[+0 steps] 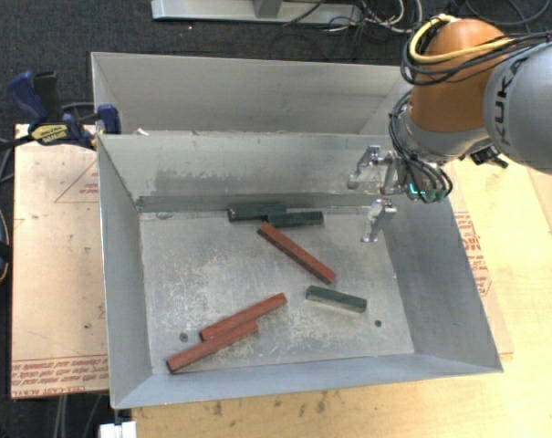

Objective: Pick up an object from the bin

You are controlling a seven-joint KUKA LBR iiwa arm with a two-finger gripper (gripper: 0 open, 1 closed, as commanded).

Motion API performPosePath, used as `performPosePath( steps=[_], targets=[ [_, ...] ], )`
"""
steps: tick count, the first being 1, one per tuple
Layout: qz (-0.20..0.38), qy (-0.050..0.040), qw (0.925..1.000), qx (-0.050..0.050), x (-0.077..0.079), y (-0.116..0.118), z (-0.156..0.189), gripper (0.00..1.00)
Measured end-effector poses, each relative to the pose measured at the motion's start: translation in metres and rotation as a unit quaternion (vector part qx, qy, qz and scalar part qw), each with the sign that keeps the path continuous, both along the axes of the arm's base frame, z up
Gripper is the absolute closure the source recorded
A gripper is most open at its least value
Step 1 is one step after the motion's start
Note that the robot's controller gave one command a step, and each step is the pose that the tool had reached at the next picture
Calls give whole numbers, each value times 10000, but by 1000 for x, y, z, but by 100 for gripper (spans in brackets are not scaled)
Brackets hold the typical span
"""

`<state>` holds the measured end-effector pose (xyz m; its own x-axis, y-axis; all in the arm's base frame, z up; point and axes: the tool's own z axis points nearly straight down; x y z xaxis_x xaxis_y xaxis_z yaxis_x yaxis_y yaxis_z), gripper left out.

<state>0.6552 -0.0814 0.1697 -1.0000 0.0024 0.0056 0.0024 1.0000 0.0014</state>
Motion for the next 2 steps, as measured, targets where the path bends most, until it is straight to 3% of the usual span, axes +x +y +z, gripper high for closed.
performPosePath(
  steps=[1,2],
  targets=[
    [6,-40,10000,-5,2,0,5,0],
    [46,-62,10000,-9,-40,37,-49,0]
  ],
)
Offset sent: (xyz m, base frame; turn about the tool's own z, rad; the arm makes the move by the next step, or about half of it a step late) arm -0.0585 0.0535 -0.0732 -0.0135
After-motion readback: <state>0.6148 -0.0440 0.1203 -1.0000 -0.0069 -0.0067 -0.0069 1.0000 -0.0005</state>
